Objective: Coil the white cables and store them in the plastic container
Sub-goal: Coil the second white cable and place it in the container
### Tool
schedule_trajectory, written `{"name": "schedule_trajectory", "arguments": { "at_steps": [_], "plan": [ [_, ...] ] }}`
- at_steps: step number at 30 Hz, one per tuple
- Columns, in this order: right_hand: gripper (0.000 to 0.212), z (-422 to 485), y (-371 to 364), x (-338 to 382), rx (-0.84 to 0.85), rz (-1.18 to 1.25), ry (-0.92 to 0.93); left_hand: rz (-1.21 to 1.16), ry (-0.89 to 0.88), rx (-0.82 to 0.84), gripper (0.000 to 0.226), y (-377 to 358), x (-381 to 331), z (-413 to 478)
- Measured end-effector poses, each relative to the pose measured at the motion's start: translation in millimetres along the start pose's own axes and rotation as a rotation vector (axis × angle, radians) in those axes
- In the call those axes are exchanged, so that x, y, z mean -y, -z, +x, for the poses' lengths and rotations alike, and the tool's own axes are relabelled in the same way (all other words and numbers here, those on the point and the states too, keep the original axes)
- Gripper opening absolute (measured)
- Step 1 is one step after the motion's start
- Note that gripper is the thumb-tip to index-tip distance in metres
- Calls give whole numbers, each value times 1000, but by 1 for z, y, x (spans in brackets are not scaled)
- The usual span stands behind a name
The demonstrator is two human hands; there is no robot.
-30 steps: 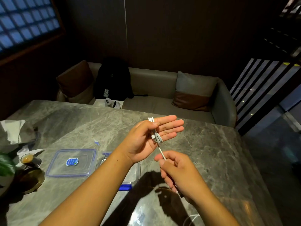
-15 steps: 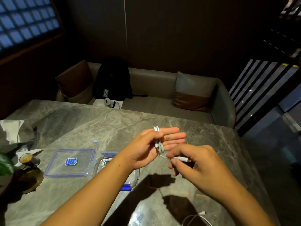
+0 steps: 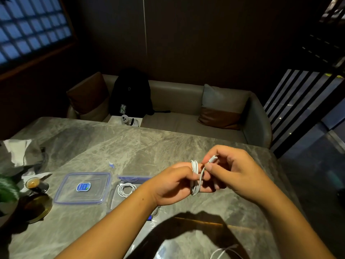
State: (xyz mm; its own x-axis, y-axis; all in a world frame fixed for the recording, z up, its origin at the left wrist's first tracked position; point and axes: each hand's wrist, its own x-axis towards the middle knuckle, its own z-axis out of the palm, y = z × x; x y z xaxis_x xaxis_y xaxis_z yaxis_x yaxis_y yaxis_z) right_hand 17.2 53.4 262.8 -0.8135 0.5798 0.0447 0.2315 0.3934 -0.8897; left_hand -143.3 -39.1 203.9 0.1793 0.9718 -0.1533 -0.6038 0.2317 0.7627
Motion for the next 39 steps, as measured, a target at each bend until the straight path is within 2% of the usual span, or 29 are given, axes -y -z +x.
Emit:
{"name": "schedule_trajectory", "arguments": {
  "at_steps": [3, 6, 9, 12, 16, 18, 29, 33, 39],
  "plan": [
    [9, 9, 5, -2, -6, -221, 98, 5, 17, 23, 48, -3, 2, 3],
    [3, 17, 8, -3, -11, -196, 147, -28, 37, 130, 53, -7, 1, 4],
    [13, 22, 4, -11, 24, 15, 133, -23, 67, 244, 53, -10, -5, 4],
    [20, 20, -4, -20, 73, 247, 28, -62, 143, 309, 72, -11, -9, 4],
    [20, 14, -9, -24, 159, 373, -80, -16, 175, 328, 73, -8, -7, 4],
    [20, 13, -10, -27, 145, 373, -90, -12, 169, 322, 70, -8, -3, 5],
    [20, 7, -7, -42, 61, 369, -82, -31, 132, 109, 56, -14, 11, 6],
    [35, 3, -13, -53, -23, 434, -104, 27, 99, -37, 53, -17, 14, 10],
    [24, -5, -25, -64, -220, 458, -182, 160, 10, -290, 39, -10, 19, 15]
  ]
}}
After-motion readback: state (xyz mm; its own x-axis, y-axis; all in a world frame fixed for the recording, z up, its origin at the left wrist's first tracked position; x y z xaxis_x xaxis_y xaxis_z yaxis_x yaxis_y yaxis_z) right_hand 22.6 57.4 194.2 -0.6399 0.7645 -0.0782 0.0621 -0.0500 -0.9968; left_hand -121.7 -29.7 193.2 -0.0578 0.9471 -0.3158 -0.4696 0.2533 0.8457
